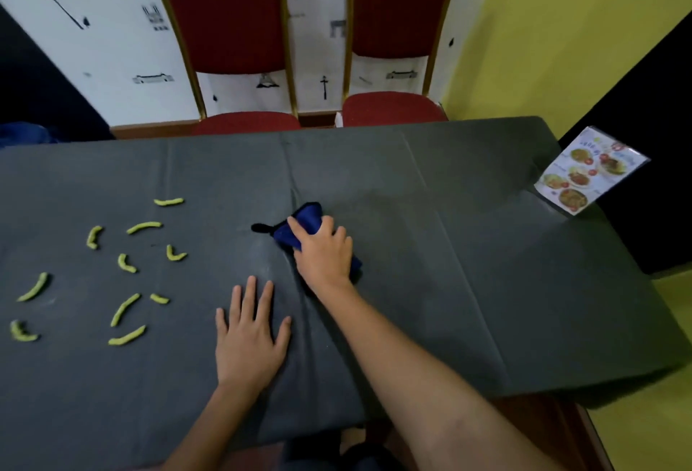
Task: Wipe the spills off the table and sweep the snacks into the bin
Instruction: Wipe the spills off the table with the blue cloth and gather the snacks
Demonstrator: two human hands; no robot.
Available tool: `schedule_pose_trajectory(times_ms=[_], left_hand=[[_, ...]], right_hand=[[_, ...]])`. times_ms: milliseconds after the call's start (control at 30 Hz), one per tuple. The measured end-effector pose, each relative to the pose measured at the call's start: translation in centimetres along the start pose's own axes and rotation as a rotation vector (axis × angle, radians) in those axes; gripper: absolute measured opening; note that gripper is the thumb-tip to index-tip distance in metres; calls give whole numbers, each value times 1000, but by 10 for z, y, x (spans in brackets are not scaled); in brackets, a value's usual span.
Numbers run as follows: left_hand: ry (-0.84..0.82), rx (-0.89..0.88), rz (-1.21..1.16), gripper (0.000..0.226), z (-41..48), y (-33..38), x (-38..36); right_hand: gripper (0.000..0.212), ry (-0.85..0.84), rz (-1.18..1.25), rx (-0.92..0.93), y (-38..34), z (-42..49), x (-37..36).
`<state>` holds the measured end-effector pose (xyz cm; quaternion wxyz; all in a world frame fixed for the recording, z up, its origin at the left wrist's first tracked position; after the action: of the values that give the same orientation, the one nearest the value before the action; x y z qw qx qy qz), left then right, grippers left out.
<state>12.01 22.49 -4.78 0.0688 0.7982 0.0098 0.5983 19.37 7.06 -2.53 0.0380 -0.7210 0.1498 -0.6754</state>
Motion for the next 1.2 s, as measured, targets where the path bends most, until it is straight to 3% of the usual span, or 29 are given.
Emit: schedule_pose_trajectory(times_ms=[67, 333, 433, 600, 900, 1033, 1200], left_hand=[[13, -7, 1, 81, -2, -2, 1], [47, 109, -95, 70, -45, -52, 3], [38, 135, -86, 70, -58, -76, 2], [21, 129, -74, 73, -66, -89, 2], [39, 73, -7, 81, -66, -93, 6], [42, -29, 1, 75, -72, -112, 9], [52, -77, 2, 71, -80, -159, 14]], right_hand=[[54, 5, 7, -9, 12, -2, 5], [53, 136, -2, -347, 149, -39, 39], [54, 131, -4, -453, 169, -49, 41], [54, 124, 3, -444, 120, -60, 29], [57, -37, -33, 44, -43, -105, -23], [55, 8, -32, -59, -22, -112, -10], [54, 100, -74, -345, 39, -138, 6]])
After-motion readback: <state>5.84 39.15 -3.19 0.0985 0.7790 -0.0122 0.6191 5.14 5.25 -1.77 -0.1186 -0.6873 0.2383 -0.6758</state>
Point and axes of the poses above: each hand's wrist, its own z-axis towards the middle knuckle, its own x-axis out of the back of the hand, y = z × x, the point moved 6 cm from there along z, towards the middle knuckle, and after that the axes turned 8 degrees about x, right-handed, at the moved point
